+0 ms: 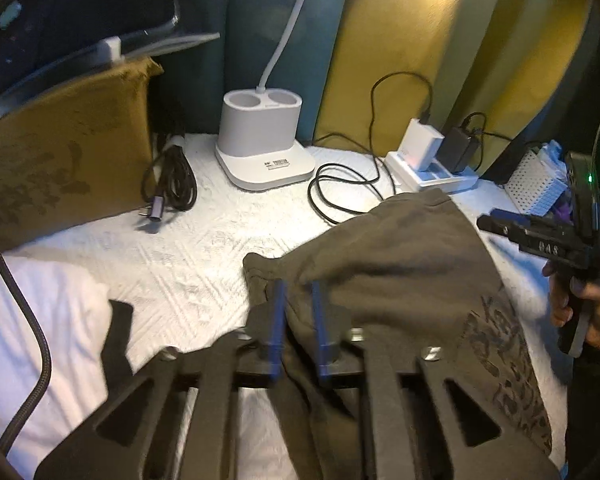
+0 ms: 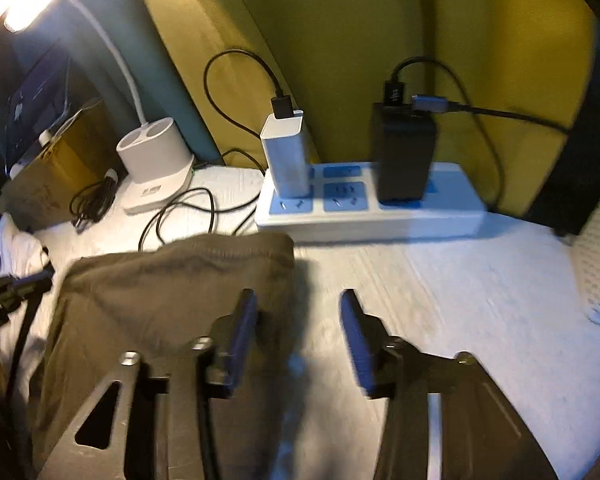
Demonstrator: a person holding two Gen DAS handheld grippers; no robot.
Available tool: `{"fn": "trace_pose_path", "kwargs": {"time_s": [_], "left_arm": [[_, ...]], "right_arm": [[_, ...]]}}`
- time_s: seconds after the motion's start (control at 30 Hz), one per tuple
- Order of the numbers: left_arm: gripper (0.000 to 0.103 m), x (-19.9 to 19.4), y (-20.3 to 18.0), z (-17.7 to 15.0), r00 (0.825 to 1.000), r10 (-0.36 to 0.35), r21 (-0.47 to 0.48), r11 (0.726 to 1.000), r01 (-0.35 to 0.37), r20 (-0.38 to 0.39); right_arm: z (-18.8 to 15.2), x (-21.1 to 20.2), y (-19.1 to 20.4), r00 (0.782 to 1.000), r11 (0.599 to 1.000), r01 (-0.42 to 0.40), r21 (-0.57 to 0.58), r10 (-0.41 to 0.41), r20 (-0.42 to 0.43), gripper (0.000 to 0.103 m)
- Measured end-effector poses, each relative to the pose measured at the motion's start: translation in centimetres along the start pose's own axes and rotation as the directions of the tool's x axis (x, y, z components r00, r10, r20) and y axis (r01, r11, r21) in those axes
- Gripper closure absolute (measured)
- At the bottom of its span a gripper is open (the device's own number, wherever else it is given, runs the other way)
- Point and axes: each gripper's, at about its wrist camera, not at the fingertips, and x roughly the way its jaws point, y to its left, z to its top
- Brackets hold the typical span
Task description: Fold small clothes
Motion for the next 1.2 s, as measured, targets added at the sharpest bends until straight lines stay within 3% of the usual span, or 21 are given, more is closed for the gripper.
{"fn": "trace_pose_path", "kwargs": {"time_s": [0.03,0.07,0.47,0.93,0.97,1.03,1.1,1.2], "left_arm": [[0.047,-0.4,-0.1,-0.2,1.0,0.001,-0.003,1.0,-0.001,0.007],[0.045,-1.3,-0.3,-0.5,1.0,-0.006,-0.007,1.0,0.006,0.022],[0.045,-5.2,-6.4,-8.1,0.994,-0.1,0.119,0.987,0.104,-0.033],[0.047,-7.8,-7.8,-15.0,0.972,-0.207,0.083,0.973,0.217,-0.111],[0.051,-7.7,-7.8,-15.3,0.97,-0.215,0.081,0.971,0.225,-0.116],[0.093,-7.4,-8.2,-16.0,0.968,-0.215,0.092,0.969,0.228,-0.131],[0.099,-7.6,-8.2,-16.4,0.973,-0.198,0.098,0.973,0.21,-0.116],[0.1,-9.3,-7.8,-16.5,0.978,-0.2,0.087,0.975,0.205,-0.062]], "right_arm": [[-0.5,-0.6,0.1,1.0,1.0,0.006,-0.004,-0.006,0.006,0.032],[-1.0,-1.2,0.2,1.0,1.0,0.011,-0.009,-0.011,0.01,0.032],[-7.9,-6.9,2.6,1.0,1.0,0.019,-0.024,-0.019,0.008,0.032],[-17.9,-11.3,5.1,0.999,0.999,-0.018,0.027,0.019,-0.03,0.032],[-18.4,-11.4,5.2,0.999,0.999,-0.019,0.031,0.02,-0.033,0.032],[-19.4,-11.6,5.6,0.999,0.999,-0.02,0.034,0.021,-0.041,0.032],[-19.9,-11.7,5.8,0.999,0.999,-0.012,0.036,0.014,-0.043,0.032],[-20.4,-12.1,6.7,0.999,1.0,0.023,0.006,-0.023,-0.037,0.032]]}}
